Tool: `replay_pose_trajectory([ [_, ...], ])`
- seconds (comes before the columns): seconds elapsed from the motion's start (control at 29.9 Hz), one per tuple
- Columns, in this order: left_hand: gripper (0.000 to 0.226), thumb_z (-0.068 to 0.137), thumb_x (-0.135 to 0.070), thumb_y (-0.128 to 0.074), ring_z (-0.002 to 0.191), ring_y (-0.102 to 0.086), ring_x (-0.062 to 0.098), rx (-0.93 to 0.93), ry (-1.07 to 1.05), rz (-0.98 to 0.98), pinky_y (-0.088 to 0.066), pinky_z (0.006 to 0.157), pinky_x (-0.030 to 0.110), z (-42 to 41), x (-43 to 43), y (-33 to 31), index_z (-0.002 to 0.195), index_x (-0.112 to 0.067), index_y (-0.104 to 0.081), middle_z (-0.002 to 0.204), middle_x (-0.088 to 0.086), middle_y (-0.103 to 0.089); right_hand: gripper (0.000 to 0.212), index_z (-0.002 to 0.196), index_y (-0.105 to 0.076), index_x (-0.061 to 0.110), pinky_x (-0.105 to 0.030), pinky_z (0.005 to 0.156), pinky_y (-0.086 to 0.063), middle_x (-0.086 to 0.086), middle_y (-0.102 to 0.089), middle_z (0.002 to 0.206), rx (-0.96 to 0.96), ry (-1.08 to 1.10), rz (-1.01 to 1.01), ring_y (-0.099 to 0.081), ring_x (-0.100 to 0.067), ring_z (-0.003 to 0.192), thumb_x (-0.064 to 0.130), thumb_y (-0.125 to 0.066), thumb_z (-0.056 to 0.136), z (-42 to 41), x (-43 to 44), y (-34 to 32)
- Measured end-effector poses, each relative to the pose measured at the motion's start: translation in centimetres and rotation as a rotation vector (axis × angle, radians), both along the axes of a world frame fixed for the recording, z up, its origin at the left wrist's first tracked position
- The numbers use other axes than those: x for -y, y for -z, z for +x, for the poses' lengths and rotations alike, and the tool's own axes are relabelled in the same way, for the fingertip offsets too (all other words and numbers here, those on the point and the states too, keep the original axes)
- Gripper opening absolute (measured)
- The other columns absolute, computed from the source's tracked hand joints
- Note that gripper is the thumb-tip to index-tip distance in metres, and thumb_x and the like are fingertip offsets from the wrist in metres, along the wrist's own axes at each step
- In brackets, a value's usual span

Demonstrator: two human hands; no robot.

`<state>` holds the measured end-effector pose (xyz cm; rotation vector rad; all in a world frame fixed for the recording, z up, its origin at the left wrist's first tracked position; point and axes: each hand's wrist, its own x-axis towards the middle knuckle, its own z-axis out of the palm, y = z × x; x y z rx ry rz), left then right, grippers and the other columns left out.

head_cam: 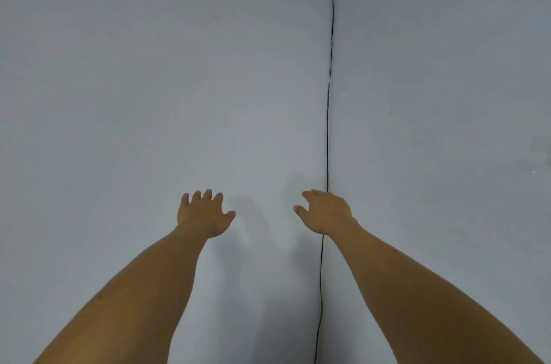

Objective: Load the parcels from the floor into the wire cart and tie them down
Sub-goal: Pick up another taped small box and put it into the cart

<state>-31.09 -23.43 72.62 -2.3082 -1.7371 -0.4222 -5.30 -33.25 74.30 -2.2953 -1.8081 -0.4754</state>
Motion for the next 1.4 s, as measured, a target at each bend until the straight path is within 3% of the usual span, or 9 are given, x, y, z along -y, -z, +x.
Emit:
replay_pose_trajectory([
  [0.2,0.074,0.103,-0.067,-0.026,0.158,-0.014,0.029,0.008,0.13,0.036,-0.006,0.128,0.05,8.2,-7.8,-2.2,0.163,-0.024,-0.022,0.172,0.004,-0.016,0.067,0.161,-0.029,0.021,-0.044,0.118,-0.032,-0.004,-0.035,0.164,-0.016,0.119,0.075,-0.038,-0.028,0.147,0.06,-0.026,0.106,6.9,-4.6,-2.4],
  [0.37,0.075,0.102,-0.067,-0.028,0.157,-0.018,0.029,0.002,0.344,0.037,-0.008,0.128,0.051,18.9,-11.1,-1.8,0.163,-0.024,-0.025,0.172,0.005,-0.018,0.066,0.16,-0.03,0.023,-0.045,0.119,-0.031,-0.002,-0.035,0.164,-0.028,0.298,0.063,-0.038,-0.028,0.147,0.06,-0.029,0.105,13.8,-3.5,-1.7],
  [0.57,0.079,0.101,-0.07,-0.026,0.159,-0.011,0.029,-0.045,0.679,0.011,-0.004,0.128,0.051,33.5,-9.5,-0.9,0.165,-0.025,-0.017,0.173,0.004,-0.011,0.067,0.16,-0.03,0.024,-0.044,0.119,-0.03,0.0,-0.034,0.165,-0.019,0.606,0.098,-0.037,-0.027,0.148,0.062,-0.03,0.104,22.0,2.6,-1.7],
  [0.77,0.078,0.102,-0.07,-0.026,0.159,-0.012,0.029,-0.059,0.975,0.042,-0.005,0.128,0.05,43.9,-6.0,-1.3,0.165,-0.025,-0.018,0.173,0.004,-0.013,0.066,0.159,-0.032,0.024,-0.043,0.118,-0.032,0.0,-0.037,0.163,-0.027,0.862,0.139,-0.038,-0.027,0.147,0.061,-0.032,0.104,24.5,8.4,-0.8],
  [1.0,0.077,0.101,-0.07,-0.027,0.158,-0.015,0.028,-0.067,1.178,0.004,-0.007,0.129,0.049,49.2,-3.9,1.0,0.164,-0.025,-0.02,0.173,0.003,-0.016,0.063,0.157,-0.036,0.023,-0.042,0.114,-0.034,0.0,-0.043,0.159,-0.07,1.07,0.147,-0.042,-0.028,0.144,0.059,-0.034,0.105,25.0,11.4,1.7],
  [1.27,0.078,0.102,-0.069,-0.027,0.159,-0.013,0.028,-0.087,1.245,-0.064,-0.006,0.129,0.048,52.4,-4.9,5.2,0.165,-0.025,-0.015,0.173,0.002,-0.014,0.061,0.155,-0.038,0.022,-0.041,0.11,-0.036,0.0,-0.048,0.155,-0.1,1.099,0.12,-0.045,-0.028,0.141,0.057,-0.035,0.105,26.7,10.0,6.0],
  [1.4,0.078,0.101,-0.069,-0.028,0.157,-0.018,0.028,-0.097,1.218,-0.153,-0.01,0.128,0.048,53.8,-6.5,9.5,0.164,-0.023,-0.02,0.172,0.004,-0.019,0.063,0.156,-0.034,0.022,-0.042,0.107,-0.039,0.0,-0.046,0.156,-0.207,1.1,0.12,-0.043,-0.026,0.142,0.057,-0.035,0.105,28.4,8.9,9.2],
])
